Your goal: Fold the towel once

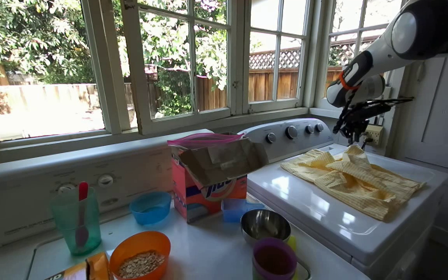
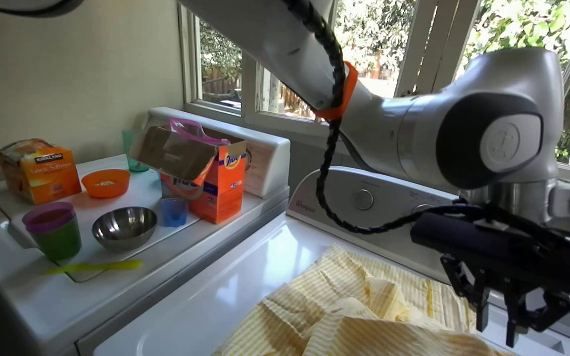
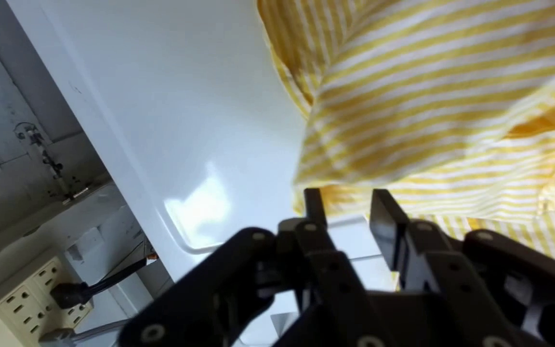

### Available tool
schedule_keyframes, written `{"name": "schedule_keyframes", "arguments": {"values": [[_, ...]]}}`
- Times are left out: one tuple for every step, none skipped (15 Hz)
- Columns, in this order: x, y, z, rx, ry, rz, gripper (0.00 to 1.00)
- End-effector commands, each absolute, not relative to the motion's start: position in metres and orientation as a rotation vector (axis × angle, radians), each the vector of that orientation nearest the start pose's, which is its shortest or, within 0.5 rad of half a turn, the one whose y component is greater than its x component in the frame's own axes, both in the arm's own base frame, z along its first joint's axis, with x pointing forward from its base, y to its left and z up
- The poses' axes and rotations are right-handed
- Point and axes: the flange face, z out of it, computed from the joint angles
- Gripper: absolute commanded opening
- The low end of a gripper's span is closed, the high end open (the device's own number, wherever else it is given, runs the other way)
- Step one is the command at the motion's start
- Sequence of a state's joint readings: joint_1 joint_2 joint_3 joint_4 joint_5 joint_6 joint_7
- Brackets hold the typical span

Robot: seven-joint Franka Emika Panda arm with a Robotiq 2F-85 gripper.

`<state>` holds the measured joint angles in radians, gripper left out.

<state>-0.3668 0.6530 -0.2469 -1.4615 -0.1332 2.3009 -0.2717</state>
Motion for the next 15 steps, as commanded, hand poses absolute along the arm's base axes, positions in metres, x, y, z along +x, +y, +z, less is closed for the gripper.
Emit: {"name": "schedule_keyframes", "arguments": {"values": [[0.594,-0.369,0.394,-3.376,0.358,0.014,0.64],[0.585,-0.358,0.406,-3.336,0.365,0.102,0.73],[0.579,-0.350,0.416,-3.318,0.384,0.176,0.79],[0.574,-0.342,0.425,-3.310,0.480,0.247,0.86],[0.569,-0.332,0.430,-3.298,0.572,0.305,0.95],[0.568,-0.325,0.434,-3.296,0.675,0.300,0.99],[0.567,-0.316,0.432,-3.298,0.761,0.326,1.00],[0.568,-0.311,0.432,-3.301,0.836,0.318,1.00],[0.578,-0.326,0.441,-3.301,0.698,0.269,0.98],[0.578,-0.319,0.438,-3.302,0.750,0.278,1.00],[0.579,-0.315,0.435,-3.302,0.778,0.287,1.00],[0.579,-0.313,0.432,-3.300,0.794,0.294,1.00],[0.578,-0.313,0.431,-3.299,0.805,0.299,1.00],[0.578,-0.308,0.425,-3.303,0.805,0.326,1.00],[0.580,-0.302,0.418,-3.319,0.782,0.337,1.00]]}}
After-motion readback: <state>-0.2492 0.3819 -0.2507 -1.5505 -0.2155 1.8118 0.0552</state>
